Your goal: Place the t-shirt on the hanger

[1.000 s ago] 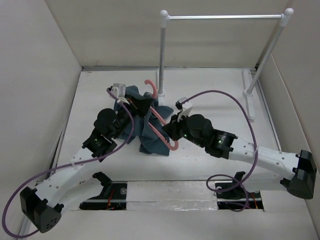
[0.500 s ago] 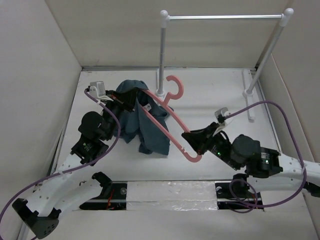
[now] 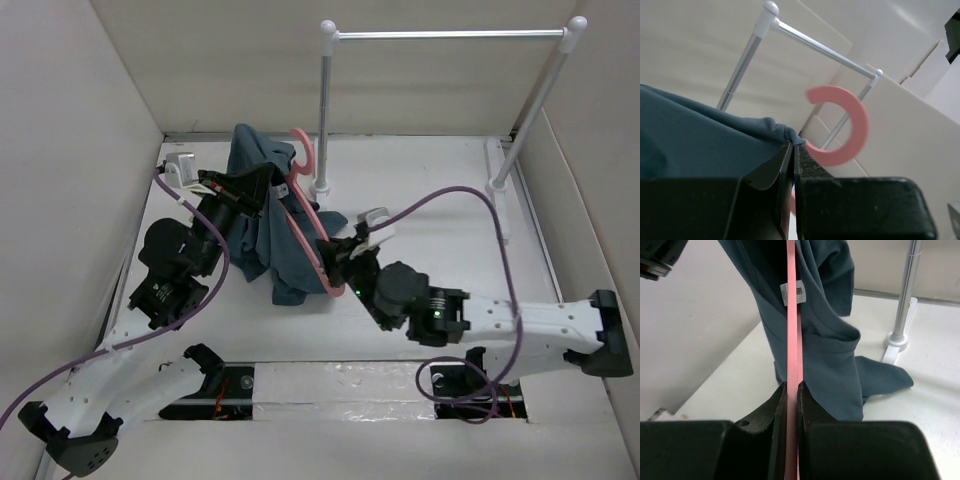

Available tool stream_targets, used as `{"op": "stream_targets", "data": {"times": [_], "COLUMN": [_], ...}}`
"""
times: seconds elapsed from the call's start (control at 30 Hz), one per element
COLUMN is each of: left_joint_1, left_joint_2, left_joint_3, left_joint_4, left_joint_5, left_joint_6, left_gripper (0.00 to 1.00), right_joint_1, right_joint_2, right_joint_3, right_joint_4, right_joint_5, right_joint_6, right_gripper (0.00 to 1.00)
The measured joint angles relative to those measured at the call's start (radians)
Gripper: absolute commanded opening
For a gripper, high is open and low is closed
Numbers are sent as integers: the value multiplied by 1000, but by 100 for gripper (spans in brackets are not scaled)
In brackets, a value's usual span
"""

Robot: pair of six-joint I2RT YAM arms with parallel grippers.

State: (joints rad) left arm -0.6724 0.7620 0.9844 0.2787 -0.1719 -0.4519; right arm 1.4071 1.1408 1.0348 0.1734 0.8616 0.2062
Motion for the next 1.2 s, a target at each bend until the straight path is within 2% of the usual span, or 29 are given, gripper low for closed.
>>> {"op": "stream_targets", "data": {"times": [0.2, 0.3, 0.43, 0.53, 0.6, 0.77, 0.93, 0.97, 1.03, 1.07, 1.17, 1.2], "left_joint_1": [0, 0, 0, 0, 0, 0, 2, 2, 2, 1, -1, -1], "left_joint_2": [5, -3, -19, 0, 30, 134, 139, 133, 114, 101, 51, 34], "left_joint_3": [-19, -21, -21, -23, -23, -29, -70, -70, -70, -70, -77, -79], "left_joint_4": [-35, -53, -58, -42, -10, 66, 83, 89, 90, 82, 74, 71], "left_joint_5": [10, 10, 18, 54, 95, 198, 259, 271, 287, 296, 304, 303], "left_joint_6": [-11, -13, -10, -11, -18, -36, -39, -37, -31, -27, -21, -20], "left_gripper": [0, 0, 0, 0, 0, 0, 0, 3, 18, 33, 49, 50], "right_joint_1": [-92, -106, -86, -100, -157, -326, -343, -343, -343, -343, -335, -331], "right_joint_2": [193, 192, 95, 31, 25, 113, 129, 129, 127, 122, 75, 53], "right_joint_3": [15, 8, -32, -41, -39, -24, -55, -55, -56, -64, -121, -145], "right_joint_4": [206, 310, 407, 442, 460, 466, 480, 485, 499, 515, 548, 553], "right_joint_5": [-15, -25, -33, -61, -113, -246, -311, -321, -345, -354, -369, -370], "right_joint_6": [-82, -142, -208, -212, -192, -119, -96, -96, -95, -93, -92, -90], "right_gripper": [0, 0, 0, 0, 0, 0, 0, 0, 0, 0, 0, 0]}}
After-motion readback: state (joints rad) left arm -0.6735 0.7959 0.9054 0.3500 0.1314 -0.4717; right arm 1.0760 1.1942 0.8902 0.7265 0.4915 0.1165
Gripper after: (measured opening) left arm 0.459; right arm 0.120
